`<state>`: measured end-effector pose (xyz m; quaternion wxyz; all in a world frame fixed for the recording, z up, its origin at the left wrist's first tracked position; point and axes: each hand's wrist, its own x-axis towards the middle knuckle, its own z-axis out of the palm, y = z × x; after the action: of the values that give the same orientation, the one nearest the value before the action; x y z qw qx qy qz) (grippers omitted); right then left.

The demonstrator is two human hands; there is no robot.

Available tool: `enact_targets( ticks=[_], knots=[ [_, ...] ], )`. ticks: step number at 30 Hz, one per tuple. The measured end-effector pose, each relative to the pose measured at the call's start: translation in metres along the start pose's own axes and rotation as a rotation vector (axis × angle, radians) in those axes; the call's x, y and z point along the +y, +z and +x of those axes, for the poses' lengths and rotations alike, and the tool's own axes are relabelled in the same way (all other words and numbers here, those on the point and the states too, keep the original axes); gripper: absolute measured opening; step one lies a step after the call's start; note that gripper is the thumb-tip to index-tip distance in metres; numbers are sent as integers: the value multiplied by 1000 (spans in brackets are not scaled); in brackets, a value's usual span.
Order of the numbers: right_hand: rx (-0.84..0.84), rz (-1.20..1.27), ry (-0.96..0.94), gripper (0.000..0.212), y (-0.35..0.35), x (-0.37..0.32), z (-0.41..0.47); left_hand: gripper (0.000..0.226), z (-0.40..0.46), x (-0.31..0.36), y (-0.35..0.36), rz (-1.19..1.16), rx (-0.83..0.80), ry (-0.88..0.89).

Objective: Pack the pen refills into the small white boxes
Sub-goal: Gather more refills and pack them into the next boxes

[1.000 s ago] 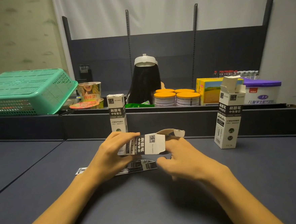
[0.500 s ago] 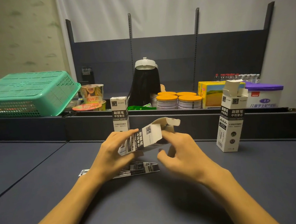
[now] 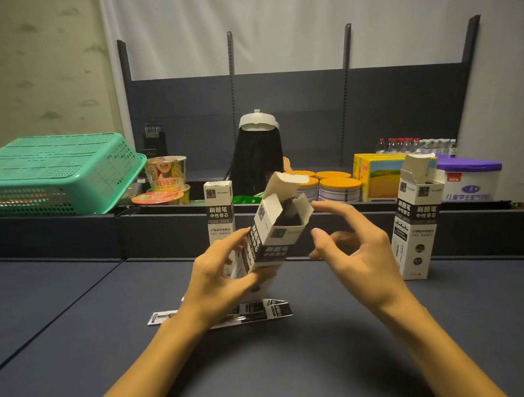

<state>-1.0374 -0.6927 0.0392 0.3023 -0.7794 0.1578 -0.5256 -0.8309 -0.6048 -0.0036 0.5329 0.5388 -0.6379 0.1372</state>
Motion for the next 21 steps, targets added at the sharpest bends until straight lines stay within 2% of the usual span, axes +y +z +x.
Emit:
enact_targets(
  ticks=[4, 10, 21],
  knots=[
    [-18, 109, 28, 30, 6, -8, 9, 61, 6, 13, 4, -119, -69, -56],
    [-40, 148, 39, 37, 5, -15, 22, 60, 13, 20, 15, -198, -173, -129],
    [-24, 44, 102, 24, 2, -13, 16, 60, 12, 24, 19, -190, -280, -174]
  ],
)
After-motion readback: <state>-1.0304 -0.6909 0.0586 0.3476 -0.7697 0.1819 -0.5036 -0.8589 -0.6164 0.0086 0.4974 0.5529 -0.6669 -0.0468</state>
